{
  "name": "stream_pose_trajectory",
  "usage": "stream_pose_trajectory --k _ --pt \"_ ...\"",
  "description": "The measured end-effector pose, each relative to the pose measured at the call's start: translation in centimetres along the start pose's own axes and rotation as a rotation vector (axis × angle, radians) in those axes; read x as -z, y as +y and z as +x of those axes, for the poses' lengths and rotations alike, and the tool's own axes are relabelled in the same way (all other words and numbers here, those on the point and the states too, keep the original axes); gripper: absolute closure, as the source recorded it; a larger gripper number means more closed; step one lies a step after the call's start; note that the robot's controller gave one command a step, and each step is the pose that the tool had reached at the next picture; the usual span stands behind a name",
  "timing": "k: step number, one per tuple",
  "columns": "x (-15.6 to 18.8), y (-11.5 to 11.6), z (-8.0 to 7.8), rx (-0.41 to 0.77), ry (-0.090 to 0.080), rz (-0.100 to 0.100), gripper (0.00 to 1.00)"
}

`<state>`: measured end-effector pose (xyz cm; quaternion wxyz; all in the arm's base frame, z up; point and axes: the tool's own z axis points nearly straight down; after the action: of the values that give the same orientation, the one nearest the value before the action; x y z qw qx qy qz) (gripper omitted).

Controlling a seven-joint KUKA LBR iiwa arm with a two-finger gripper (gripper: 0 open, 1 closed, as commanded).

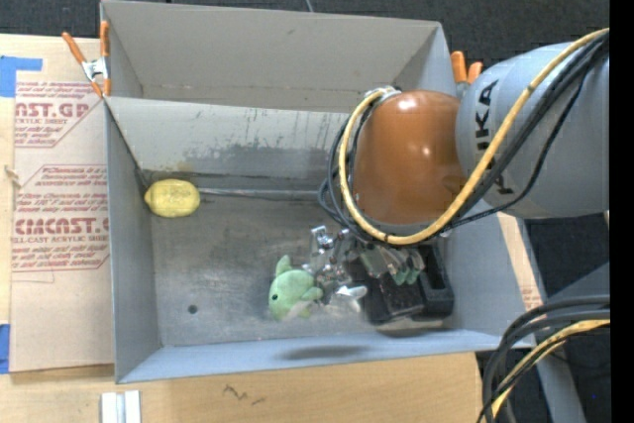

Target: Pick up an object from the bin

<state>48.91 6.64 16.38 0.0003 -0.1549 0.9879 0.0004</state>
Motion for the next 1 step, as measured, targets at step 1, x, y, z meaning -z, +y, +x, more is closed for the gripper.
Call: stream_pose_trajectory --k 1 --pt "1.92 0.49 0.20 0.005 0.002 0.000 1.00"
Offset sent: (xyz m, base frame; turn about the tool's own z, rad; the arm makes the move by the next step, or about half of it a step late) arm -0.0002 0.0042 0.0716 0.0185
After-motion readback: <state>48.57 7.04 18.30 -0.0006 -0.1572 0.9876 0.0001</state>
